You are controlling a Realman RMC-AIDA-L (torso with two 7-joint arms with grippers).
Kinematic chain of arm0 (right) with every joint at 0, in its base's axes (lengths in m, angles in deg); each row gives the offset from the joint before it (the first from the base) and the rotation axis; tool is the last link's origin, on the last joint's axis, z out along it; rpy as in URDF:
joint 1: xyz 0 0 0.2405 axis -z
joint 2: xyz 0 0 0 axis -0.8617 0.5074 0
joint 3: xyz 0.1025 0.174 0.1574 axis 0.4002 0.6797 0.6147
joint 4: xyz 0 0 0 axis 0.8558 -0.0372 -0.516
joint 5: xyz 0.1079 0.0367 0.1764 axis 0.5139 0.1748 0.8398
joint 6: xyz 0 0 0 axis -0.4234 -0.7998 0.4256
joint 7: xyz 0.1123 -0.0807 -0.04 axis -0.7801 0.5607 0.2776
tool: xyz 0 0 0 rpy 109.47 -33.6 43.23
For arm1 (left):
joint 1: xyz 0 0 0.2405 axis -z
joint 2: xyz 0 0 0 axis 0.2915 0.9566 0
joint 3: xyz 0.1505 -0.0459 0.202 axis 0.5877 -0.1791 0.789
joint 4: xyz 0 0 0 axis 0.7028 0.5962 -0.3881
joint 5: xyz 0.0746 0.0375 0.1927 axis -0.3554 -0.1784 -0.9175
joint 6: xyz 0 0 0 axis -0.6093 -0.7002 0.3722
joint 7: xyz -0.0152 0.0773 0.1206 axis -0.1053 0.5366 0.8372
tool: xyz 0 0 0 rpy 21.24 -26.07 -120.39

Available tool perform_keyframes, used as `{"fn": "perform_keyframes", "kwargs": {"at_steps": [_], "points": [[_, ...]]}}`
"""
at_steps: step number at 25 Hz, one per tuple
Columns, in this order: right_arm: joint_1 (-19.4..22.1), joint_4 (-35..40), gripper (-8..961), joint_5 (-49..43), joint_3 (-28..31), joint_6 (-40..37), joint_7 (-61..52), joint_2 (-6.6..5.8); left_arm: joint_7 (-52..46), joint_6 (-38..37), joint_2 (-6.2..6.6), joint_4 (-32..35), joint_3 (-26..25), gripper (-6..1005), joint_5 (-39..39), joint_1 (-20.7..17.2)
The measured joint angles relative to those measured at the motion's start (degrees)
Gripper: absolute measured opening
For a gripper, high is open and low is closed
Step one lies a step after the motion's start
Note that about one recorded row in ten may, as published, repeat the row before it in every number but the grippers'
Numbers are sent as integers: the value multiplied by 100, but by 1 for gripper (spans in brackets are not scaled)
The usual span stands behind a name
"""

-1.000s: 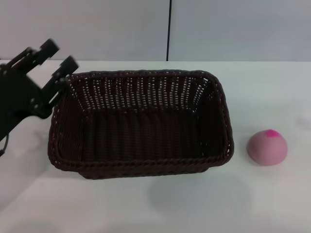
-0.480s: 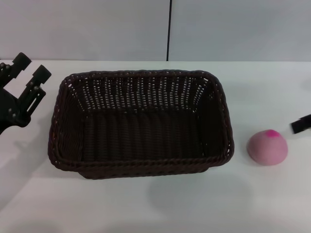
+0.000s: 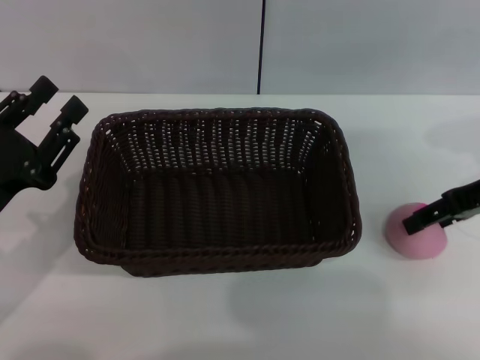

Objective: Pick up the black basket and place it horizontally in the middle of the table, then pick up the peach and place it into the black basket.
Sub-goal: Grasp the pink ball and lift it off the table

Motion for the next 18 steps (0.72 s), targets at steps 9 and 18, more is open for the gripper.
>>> {"fn": "perform_keyframes", "kwargs": {"at_steps": [9, 18], "points": [[6, 59, 513, -120, -27, -16, -54, -44, 8, 11, -8, -53, -18, 472, 10, 21], [90, 340, 291, -109, 99, 24, -113, -85, -29, -47, -12, -162, -22, 473, 39, 32]]}}
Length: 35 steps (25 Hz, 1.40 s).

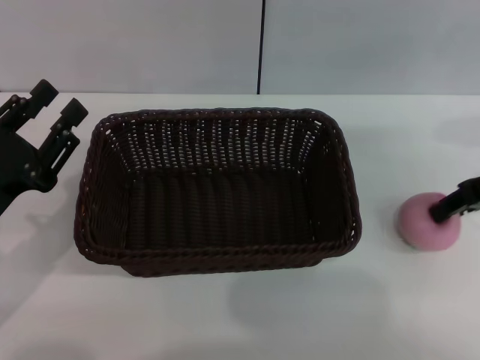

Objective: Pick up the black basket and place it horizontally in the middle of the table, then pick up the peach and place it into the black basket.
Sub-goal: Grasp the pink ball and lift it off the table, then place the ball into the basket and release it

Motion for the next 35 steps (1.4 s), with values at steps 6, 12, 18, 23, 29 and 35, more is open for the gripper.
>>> {"fn": "perform_keyframes", "kwargs": {"at_steps": [6, 12, 18, 23, 29, 35], "points": [[273, 1075, 224, 19, 311, -183, -187, 19, -42, -54, 3, -5, -47, 473, 17, -22], [389, 2648, 179, 462, 271, -555, -374, 199, -43, -47, 1, -139, -115, 473, 28, 32], [373, 3233, 138, 1922, -634, -525, -417, 249, -45, -57, -5, -297, -175, 473, 32, 79], [181, 2852, 98, 2625, -1425, 66, -360, 241, -47, -140, -10, -357, -181, 473, 32, 2], [-426, 1213, 77, 2679, -1951, 741, 146, 228, -50, -346, -19, -664, -392, 473, 42, 23], [-835, 15, 129, 3032, -2041, 941, 785, 250, -39, -406, -13, -809, -487, 473, 49, 72]]}}
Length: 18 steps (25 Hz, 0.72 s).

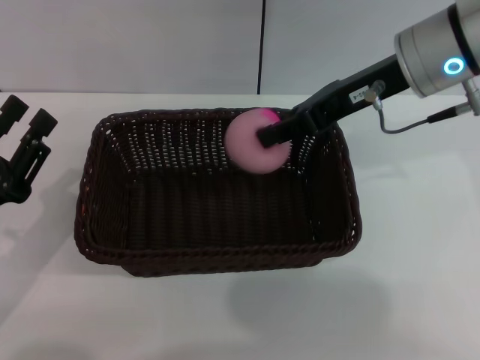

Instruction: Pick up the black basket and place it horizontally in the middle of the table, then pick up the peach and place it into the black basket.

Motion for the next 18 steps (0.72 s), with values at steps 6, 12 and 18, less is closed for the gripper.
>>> {"fn": "perform_keyframes", "kwargs": {"at_steps": [6, 12, 18], "points": [[333, 75, 371, 269, 181, 59, 263, -8, -8, 5, 25, -8, -101, 473, 1, -16], [1026, 32, 604, 896, 942, -1, 1206, -6, 38, 11, 6, -242, -288, 473, 1, 45], [2254, -895, 682, 3437, 1690, 296, 3611, 12, 85, 45, 13, -378, -714, 473, 0, 88]]}}
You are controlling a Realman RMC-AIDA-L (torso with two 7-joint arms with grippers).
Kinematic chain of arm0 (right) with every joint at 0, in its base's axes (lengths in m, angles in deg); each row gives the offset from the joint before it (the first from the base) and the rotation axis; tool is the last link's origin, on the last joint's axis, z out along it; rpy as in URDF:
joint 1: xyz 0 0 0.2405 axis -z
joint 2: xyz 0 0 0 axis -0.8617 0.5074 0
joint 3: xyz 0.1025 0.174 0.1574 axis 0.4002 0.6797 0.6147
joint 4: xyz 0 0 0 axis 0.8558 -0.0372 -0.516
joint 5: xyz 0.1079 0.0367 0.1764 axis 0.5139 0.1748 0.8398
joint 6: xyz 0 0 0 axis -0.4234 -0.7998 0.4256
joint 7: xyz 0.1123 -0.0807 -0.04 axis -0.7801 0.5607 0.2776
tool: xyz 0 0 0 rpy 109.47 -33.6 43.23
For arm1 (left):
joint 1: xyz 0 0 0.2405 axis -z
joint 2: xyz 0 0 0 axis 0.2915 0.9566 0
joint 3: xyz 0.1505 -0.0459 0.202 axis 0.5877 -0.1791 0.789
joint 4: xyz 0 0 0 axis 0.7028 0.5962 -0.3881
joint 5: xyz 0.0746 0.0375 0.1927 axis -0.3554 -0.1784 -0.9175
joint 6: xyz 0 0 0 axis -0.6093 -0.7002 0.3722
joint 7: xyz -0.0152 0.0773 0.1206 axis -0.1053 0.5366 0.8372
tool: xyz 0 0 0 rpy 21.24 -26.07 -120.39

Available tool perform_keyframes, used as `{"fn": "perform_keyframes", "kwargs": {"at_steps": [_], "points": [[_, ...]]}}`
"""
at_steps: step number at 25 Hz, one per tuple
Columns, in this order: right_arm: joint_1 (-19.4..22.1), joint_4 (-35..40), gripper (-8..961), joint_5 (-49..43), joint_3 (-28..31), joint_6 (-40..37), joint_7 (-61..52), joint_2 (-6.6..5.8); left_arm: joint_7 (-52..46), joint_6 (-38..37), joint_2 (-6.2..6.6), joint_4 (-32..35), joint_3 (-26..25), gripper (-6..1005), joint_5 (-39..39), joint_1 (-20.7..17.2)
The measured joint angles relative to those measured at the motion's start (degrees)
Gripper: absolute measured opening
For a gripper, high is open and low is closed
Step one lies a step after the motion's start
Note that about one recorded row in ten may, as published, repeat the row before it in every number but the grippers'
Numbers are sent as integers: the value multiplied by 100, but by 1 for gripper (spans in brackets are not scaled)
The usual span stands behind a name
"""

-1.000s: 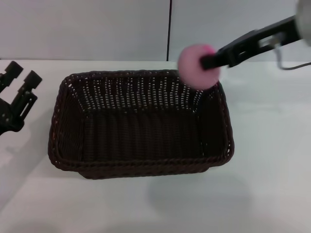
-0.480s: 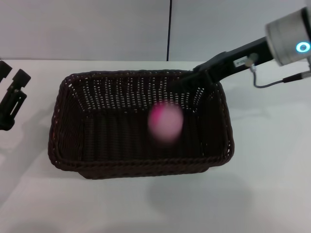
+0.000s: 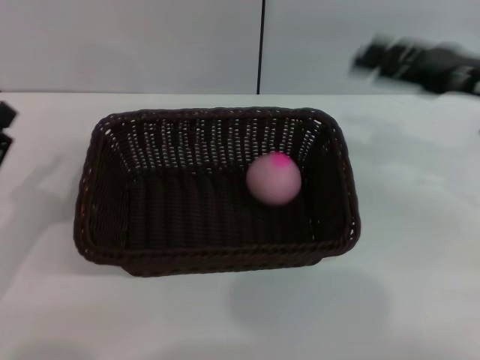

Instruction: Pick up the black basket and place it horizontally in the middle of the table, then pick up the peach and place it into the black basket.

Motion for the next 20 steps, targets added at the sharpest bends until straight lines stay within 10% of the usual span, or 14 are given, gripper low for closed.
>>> {"fn": "perform_keyframes", "kwargs": {"at_steps": [2, 10, 20], "points": [[280, -1713, 681, 1878, 387, -111, 2241, -24, 113, -7, -5, -216, -271, 473, 0, 17], [168, -4823, 679, 3953, 604, -854, 6757, 61, 598, 144, -4, -667, -671, 473, -5, 194], [-177, -5420, 679, 4073, 567, -483, 7347, 66, 1193, 358, -22, -1188, -984, 473, 7, 332]]}}
